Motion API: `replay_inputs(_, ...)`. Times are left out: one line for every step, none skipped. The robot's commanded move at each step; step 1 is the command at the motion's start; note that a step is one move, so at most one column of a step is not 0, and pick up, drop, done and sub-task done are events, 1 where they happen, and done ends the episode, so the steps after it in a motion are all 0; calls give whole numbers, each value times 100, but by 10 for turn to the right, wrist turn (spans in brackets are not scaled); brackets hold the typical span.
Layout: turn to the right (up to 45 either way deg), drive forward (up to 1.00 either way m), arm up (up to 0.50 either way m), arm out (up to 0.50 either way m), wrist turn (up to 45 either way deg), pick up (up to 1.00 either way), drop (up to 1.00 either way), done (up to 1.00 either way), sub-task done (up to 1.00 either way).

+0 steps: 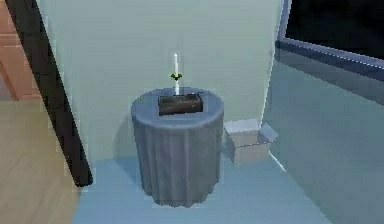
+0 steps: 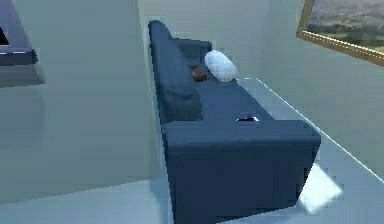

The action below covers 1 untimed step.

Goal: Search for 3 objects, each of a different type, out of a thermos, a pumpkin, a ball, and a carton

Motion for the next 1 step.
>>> replay_inputs(0, 80, 0, 0, 0, 0, 0, 0, 0)
